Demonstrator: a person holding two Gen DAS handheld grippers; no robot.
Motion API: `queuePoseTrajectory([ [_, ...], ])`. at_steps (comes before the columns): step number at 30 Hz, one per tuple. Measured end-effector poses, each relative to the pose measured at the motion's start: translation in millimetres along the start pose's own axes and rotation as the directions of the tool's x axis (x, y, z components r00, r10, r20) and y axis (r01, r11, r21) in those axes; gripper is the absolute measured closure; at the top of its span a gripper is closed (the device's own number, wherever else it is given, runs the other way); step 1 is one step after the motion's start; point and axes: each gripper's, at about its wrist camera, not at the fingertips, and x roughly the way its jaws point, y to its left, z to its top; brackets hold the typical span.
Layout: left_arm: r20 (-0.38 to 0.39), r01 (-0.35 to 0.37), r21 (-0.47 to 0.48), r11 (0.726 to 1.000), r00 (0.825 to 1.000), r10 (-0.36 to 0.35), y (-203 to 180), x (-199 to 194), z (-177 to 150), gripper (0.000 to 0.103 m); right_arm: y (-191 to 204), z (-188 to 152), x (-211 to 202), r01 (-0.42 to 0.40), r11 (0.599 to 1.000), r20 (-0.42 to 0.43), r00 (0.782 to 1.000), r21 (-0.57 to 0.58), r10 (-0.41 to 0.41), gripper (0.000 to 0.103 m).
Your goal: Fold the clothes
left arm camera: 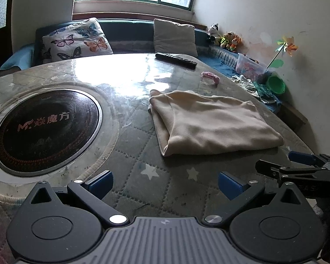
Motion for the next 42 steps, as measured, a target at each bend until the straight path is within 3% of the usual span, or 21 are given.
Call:
queuePoseTrajectory([
  [24,-0.001,-0.080,0.132,0.988,0.997,0.081,-23.1,0.8,-16.2,0.000,-1.6,-16.5,-8.6,0.020,0.998,-0.006,1.000,0.054,-0.019,0.000],
  [42,-0.008,-0.070,0.148,0.987,0.997,0.072,-25.9,3.9,-19.0,0.000,2.9,-18.2,-4.9,0.035,0.998,-0.016,0.999,0.056,-0.034,0.000],
])
